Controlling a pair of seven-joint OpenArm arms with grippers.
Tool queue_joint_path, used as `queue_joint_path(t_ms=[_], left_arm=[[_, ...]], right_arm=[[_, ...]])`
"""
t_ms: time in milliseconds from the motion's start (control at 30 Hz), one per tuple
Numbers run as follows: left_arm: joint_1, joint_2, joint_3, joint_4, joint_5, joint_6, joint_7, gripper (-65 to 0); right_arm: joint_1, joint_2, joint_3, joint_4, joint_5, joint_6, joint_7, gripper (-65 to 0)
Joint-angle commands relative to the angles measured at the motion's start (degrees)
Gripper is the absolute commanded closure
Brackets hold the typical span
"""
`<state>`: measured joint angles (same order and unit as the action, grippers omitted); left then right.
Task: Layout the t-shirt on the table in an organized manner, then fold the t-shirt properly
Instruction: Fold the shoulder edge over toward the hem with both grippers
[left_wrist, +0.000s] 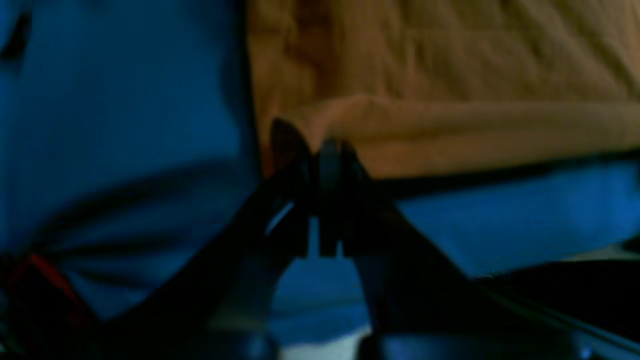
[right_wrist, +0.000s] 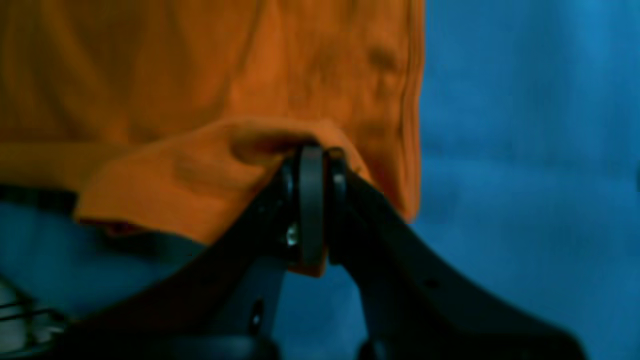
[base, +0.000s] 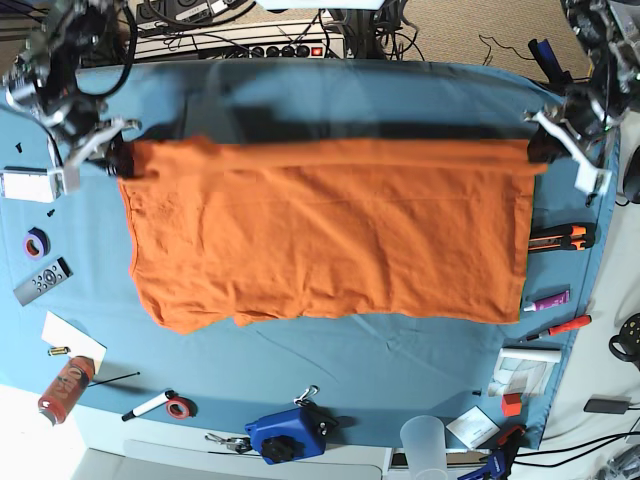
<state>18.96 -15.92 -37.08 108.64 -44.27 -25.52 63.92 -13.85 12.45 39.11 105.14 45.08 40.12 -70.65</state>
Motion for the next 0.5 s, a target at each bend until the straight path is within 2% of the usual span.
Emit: queue_joint_path(t_ms=[0, 100, 200, 333, 400, 467], left_arm=[[-1.1, -0.9, 1.0, 0.7, 1.8, 1.1, -1.9, 0.0], [-3.8, -0.9, 3.7, 0.5, 8.9, 5.1, -4.7, 0.0], [-6.3, -0.9, 4.7, -0.2, 10.7, 5.5, -5.5, 0.0], [-8.9, -0.9, 8.4, -2.7, 13.5, 4.6, -6.5, 0.0], [-10.2, -0.9, 10.4, -4.5, 16.5, 5.5, -8.4, 0.0], [-11.4, -0.9, 11.3, -5.7, 19.1, 7.9, -9.7, 0.0]], right_arm=[[1.8, 1.0, -0.3, -0.7, -1.0, -0.1, 1.9, 0.0], [7.3, 0.9, -1.2, -5.9, -2.5, -0.1, 2.7, 0.0], [12.5, 0.9, -1.2, -10.4, -3.0, -0.1, 2.9, 0.0], [18.3, 1.4, -1.4, -16.9, -6.6, -0.1, 4.6, 0.0], [20.5, 2.2, -1.9, -20.8, -7.2, -0.1, 5.4, 0.0], [22.4, 3.1, -2.7, -24.4, -7.2, -0.1, 5.7, 0.0]])
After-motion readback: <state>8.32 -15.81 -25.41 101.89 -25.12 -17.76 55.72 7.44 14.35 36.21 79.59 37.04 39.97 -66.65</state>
